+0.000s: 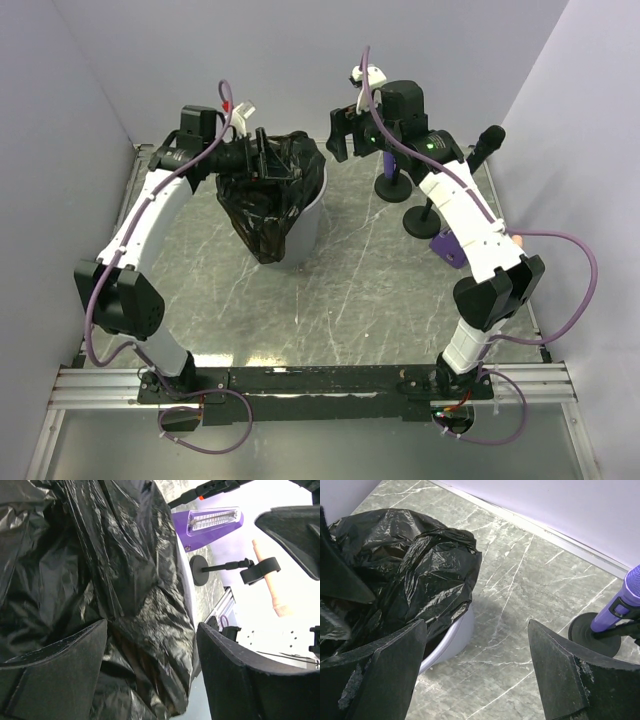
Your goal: Put the trash bags into the trash bin
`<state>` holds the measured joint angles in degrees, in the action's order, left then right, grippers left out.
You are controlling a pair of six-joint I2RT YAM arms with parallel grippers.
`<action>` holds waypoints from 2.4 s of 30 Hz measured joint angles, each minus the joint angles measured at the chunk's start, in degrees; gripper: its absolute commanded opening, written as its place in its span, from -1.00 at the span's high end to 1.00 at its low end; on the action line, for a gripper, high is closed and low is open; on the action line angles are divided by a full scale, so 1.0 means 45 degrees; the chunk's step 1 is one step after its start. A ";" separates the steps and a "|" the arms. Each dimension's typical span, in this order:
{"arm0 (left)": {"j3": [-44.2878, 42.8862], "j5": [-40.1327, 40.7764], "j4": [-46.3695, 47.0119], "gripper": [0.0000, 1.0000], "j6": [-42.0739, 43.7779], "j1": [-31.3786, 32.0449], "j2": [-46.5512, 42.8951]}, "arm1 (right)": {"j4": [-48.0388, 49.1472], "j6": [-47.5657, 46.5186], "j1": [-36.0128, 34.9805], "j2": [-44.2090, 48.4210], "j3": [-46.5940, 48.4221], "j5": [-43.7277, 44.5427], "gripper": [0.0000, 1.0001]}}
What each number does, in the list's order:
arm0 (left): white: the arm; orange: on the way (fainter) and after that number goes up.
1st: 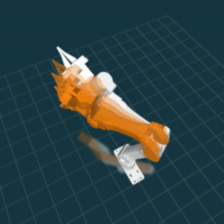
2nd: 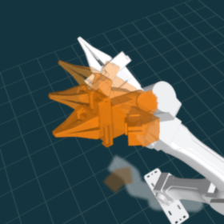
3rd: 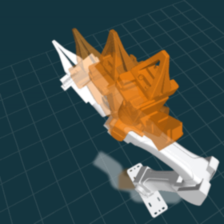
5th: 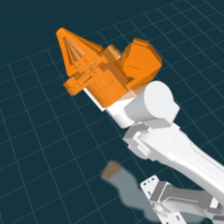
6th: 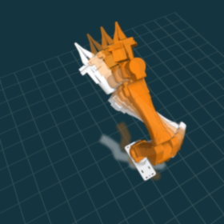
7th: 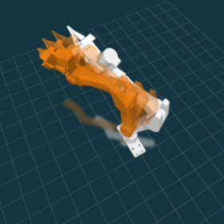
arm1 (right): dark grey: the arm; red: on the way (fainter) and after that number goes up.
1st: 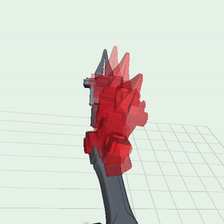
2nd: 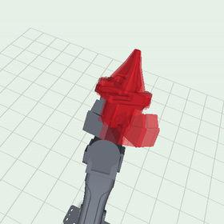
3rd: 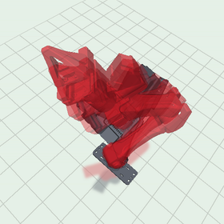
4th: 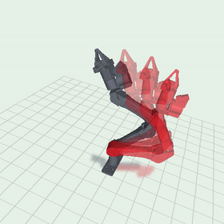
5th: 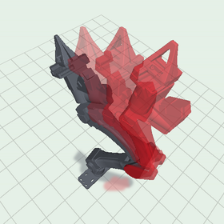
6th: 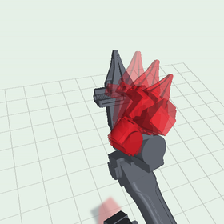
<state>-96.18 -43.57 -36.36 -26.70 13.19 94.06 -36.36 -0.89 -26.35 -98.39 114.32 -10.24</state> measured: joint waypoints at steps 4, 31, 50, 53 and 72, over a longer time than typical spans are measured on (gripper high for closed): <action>-0.0296 0.0121 0.0015 -0.47 -0.0092 0.0228 0.0622 | 0.0000 0.0000 0.0102 0.0005 -0.0078 -0.0083 -0.76; -0.2890 0.0146 0.0865 0.98 0.1370 0.3002 0.2297 | 0.0063 -0.0024 0.0539 0.0413 -0.0811 -0.0015 -0.74; -0.0986 0.2662 0.1768 -0.17 0.5532 0.5479 0.2322 | -0.0107 -0.0112 0.1972 0.2696 -0.4061 -0.0743 -0.73; -0.0199 0.2584 0.2613 -0.43 0.6499 0.5542 0.1977 | -0.0102 -0.0257 0.1972 0.2696 -0.4056 -0.0709 -0.73; 0.1792 -0.0947 0.2307 -0.93 0.8442 0.0549 -0.3852 | 0.1214 0.0665 0.1938 -0.0335 -0.1443 -0.4775 -0.98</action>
<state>-88.12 -47.83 -25.98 11.29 15.66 76.73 -30.89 2.11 -17.63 -99.90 107.83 -31.73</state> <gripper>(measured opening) 0.959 0.986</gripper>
